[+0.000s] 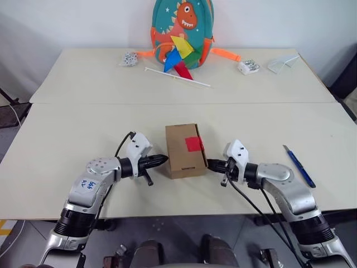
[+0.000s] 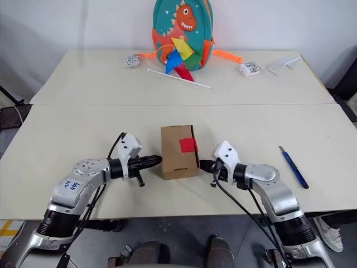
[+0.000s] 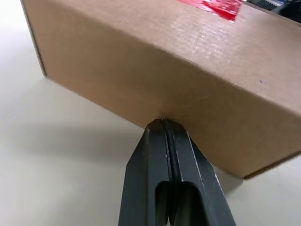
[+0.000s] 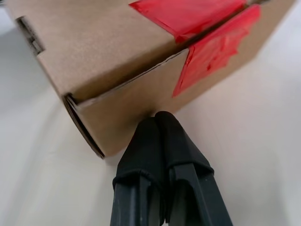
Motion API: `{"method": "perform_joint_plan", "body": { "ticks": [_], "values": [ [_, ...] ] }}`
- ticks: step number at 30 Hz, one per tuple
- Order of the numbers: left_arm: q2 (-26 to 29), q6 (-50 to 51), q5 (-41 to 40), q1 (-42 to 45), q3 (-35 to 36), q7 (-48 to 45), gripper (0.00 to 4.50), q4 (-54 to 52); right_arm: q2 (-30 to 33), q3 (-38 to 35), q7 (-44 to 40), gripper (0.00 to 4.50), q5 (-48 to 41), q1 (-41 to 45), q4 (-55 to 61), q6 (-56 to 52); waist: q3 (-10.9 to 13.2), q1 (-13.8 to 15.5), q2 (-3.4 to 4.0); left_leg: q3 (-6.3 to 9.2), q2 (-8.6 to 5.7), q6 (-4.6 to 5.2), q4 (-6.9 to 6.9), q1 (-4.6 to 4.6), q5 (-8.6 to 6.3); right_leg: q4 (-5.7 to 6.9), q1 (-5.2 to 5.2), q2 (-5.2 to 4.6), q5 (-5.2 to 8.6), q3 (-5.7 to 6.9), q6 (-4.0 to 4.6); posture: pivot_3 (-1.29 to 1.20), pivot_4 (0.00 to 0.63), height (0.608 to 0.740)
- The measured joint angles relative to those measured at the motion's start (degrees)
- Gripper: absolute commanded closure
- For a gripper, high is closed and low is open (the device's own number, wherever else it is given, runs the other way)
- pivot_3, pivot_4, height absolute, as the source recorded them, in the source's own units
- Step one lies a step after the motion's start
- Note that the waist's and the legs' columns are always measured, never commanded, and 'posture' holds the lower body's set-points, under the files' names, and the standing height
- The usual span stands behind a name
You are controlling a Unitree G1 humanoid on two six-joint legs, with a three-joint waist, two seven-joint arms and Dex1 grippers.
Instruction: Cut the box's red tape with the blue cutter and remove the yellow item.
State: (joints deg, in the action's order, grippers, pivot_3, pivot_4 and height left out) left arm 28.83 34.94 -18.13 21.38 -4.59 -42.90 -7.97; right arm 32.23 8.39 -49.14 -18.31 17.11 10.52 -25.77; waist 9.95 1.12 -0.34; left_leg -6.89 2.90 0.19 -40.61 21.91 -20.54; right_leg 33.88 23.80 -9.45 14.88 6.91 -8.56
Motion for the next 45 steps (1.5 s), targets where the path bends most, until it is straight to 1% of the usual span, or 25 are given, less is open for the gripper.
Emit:
{"method": "perform_joint_plan", "body": {
  "ticks": [11, 15, 20, 22, 24, 25, 27, 29, 30, 32, 33, 36, 38, 39, 40, 41, 45],
  "values": [
    [1.73, 1.86, -0.17, 0.20, -0.47, -1.91, 4.50, -0.24, 0.20, 0.22, 1.31, 4.46, 0.03, -4.35, 6.29, -4.03, 0.00, 0.04, 0.00, 0.00, 0.00, 0.00, 0.00, 0.00, 0.00, -0.01, 0.00, 0.00, 0.00, 0.00, 0.00, 0.00, 0.150, 0.740],
    [3.96, 3.49, -1.53, -0.73, 0.06, -3.76, 4.50, -1.73, 1.66, -0.19, 1.23, 4.46, 0.13, -5.80, 6.29, -4.12, 0.00, 0.07, 0.00, -0.01, 0.00, 0.01, 0.00, 0.00, -0.01, -0.02, 0.00, 0.00, 0.00, -0.01, 0.00, 0.00, 0.150, 0.740],
    [5.19, 3.72, -3.53, -1.90, 0.22, -6.36, 4.50, -2.89, 4.33, -3.19, 0.36, 4.46, -0.44, -6.31, 6.39, -3.96, 0.00, 0.10, 0.00, 0.00, 0.00, 0.01, 0.00, 0.00, -0.01, 0.00, 0.00, 0.00, 0.01, -0.01, 0.01, 0.00, 0.150, 0.740],
    [5.34, 3.70, -4.13, -2.04, 0.22, -6.82, 4.50, -3.08, 5.47, -4.92, -0.41, 4.46, -1.78, -6.44, 6.58, -4.33, 0.00, 0.11, 0.00, -0.01, 0.00, 0.01, 0.00, 0.00, -0.01, -0.01, 0.00, 0.00, 0.01, -0.02, 0.01, 0.00, 0.150, 0.740],
    [6.12, 3.66, -4.81, -2.46, 0.49, -7.96, 4.50, -3.14, 7.91, -8.19, -1.71, 4.46, -4.25, -6.73, 7.51, -5.60, 0.00, 0.18, 0.00, -0.01, 0.00, 0.01, 0.00, 0.00, -0.01, -0.02, 0.00, 0.00, 0.01, -0.02, 0.01, 0.00, 0.150, 0.740],
    [7.10, 3.02, -5.49, -2.77, 1.18, -9.51, 4.50, -2.89, 8.79, -10.93, -1.87, 4.30, -6.83, -6.66, 8.34, -8.13, 0.00, 0.17, 0.00, 0.00, 0.01, 0.01, 0.01, 0.01, -0.01, -0.02, 0.01, 0.00, 0.01, -0.01, 0.01, 0.00, 0.150, 0.740],
    [10.36, -0.42, -7.24, -2.08, 4.43, -14.06, 4.50, -0.61, 10.02, -17.08, 0.09, 3.89, -14.89, -4.94, 10.99, -18.03, 0.01, 0.10, 0.00, -0.01, 0.04, 0.01, 0.00, 0.06, -0.01, 0.08, 0.13, 0.00, 0.03, -0.01, 0.08, 0.00, 0.150, 0.740],
    [12.20, -4.47, -7.52, 1.26, 8.04, -16.92, 4.50, 2.56, 10.87, -21.46, 3.44, 3.28, -22.02, -1.83, 13.19, -28.26, 0.00, 0.10, 0.00, 0.02, 0.05, 0.01, 0.00, 0.05, 0.00, 0.12, 0.14, 0.00, 0.04, 0.00, 0.13, 0.00, 0.150, 0.740],
    [12.49, -6.74, -7.52, 3.64, 9.04, -18.26, 4.50, 3.86, 10.29, -23.19, 6.39, 2.92, -25.99, 0.80, 13.95, -34.23, 0.00, 0.09, 0.00, 0.01, 0.05, 0.01, -0.01, 0.05, 0.00, 0.11, 0.13, 0.00, 0.03, -0.02, 0.14, 0.00, 0.150, 0.740],
    [11.77, -9.95, -7.65, 6.44, 8.78, -21.12, 4.50, 4.91, 6.99, -25.43, 12.57, 2.26, -31.98, 6.37, 14.00, -44.79, -0.01, 0.08, 0.01, -0.01, 0.04, 0.01, 0.00, 0.04, -0.01, 0.09, 0.11, 0.00, 0.03, -0.02, 0.14, 0.00, 0.150, 0.740],
    [10.68, -11.22, -8.20, 7.37, 8.08, -22.84, 4.50, 5.88, 5.43, -26.05, 15.72, 1.85, -34.29, 8.76, 13.99, -49.82, -0.02, 0.09, 0.02, -0.03, 0.04, 0.01, 0.01, 0.05, -0.01, 0.10, 0.13, 0.00, 0.03, -0.01, 0.14, 0.00, 0.150, 0.740],
    [8.60, -13.58, -7.87, 8.91, 5.30, -25.88, 4.50, 10.18, -1.50, -29.12, 24.86, 0.87, -37.47, 15.69, 12.43, -61.37, -0.02, 0.16, 0.02, -0.05, 0.04, -0.02, 0.05, 0.26, 0.00, 0.24, 0.41, 0.00, 0.03, 0.07, 0.14, 0.00, 0.150, 0.740],
    [6.53, -16.01, -6.32, 11.24, 2.67, -27.13, 4.50, 13.24, -5.79, -29.75, 33.16, 0.87, -39.90, 19.84, 9.23, -65.24, -0.02, 0.25, 0.02, -0.07, 0.03, -0.04, 0.02, 0.41, 0.02, 0.33, 0.58, 0.00, 0.02, 0.10, 0.13, 0.00, 0.150, 0.740],
    [5.80, -16.90, -5.92, 11.89, 1.94, -27.38, 4.50, 13.76, -6.42, -29.56, 35.60, 0.87, -40.81, 20.50, 8.46, -65.82, -0.02, 0.28, 0.02, -0.07, 0.03, -0.05, 0.03, 0.44, 0.02, 0.32, 0.60, 0.00, 0.02, 0.12, 0.12, 0.00, 0.150, 0.740],
    [5.16, -18.30, -5.31, 12.41, 1.15, -27.85, 4.50, 14.41, -6.47, -29.12, 38.84, 0.87, -42.53, 20.83, 7.17, -66.18, -0.02, 0.23, 0.02, -0.08, 0.03, -0.05, 0.07, 0.45, 0.02, 0.32, 0.62, 0.00, 0.01, 0.17, 0.11, 0.00, 0.150, 0.740],
    [4.36, -19.89, -4.14, 13.23, 0.23, -28.05, 4.50, 16.18, -6.47, -28.91, 43.94, 0.87, -45.11, 21.01, 4.96, -66.43, -0.02, 0.16, 0.02, -0.12, 0.02, -0.06, 0.11, 0.43, 0.01, 0.31, 0.62, -0.01, 0.00, 0.21, 0.09, 0.00, 0.150, 0.740],
    [1.45, -23.85, -1.53, 14.39, -2.11, -28.25, 4.50, 20.11, -5.90, -26.70, 57.25, 0.87, -53.13, 22.26, -0.99, -66.44, -0.02, -0.59, 0.02, -0.19, 0.03, -0.10, 0.34, 0.39, 0.03, 0.22, 0.66, -0.01, 0.00, 0.32, 0.08, 0.00, 0.150, 0.740]
  ]
}}
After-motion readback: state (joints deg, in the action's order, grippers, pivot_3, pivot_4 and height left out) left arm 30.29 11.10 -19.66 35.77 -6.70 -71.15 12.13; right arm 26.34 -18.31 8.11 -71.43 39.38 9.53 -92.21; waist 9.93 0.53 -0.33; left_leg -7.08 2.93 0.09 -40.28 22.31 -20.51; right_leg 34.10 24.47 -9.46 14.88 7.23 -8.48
